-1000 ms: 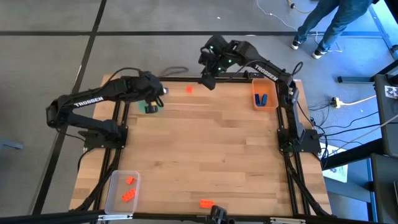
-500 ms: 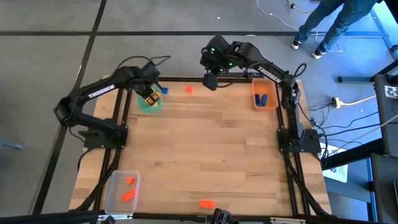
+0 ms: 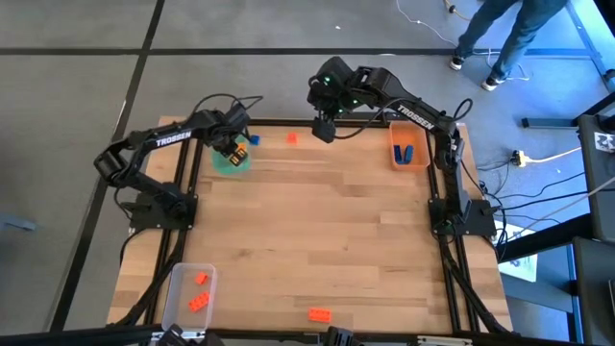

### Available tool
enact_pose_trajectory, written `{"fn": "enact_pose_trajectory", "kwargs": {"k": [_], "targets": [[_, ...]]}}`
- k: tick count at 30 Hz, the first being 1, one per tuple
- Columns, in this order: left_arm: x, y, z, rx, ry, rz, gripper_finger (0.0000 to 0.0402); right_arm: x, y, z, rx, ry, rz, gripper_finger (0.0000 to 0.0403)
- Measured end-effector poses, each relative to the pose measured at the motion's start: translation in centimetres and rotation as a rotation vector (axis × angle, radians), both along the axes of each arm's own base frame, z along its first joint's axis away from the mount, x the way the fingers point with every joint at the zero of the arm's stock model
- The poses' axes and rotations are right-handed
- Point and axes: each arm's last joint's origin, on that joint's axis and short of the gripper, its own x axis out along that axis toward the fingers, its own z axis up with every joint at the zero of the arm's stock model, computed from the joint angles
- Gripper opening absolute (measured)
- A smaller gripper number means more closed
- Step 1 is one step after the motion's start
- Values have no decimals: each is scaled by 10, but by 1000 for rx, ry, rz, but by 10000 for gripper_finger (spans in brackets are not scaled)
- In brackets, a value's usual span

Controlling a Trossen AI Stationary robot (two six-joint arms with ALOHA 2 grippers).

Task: Sort & place blocks by color
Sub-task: Put the yellow game piece into the green bin, then put the orange game piece into the transparent bin

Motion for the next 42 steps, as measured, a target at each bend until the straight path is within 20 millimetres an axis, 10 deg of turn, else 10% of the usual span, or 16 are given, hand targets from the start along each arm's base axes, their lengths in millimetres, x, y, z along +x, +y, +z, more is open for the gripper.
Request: {"fn": "enact_pose_trajectory", "kwargs": {"k": [24,42], "targets": [[1,-8,-13,6,22,-104,177,-1,1,-1,20,13,-13,291],[-17,-55,104,332,-363,-260,179,27,-28,-70,-204,8,261,291]]}}
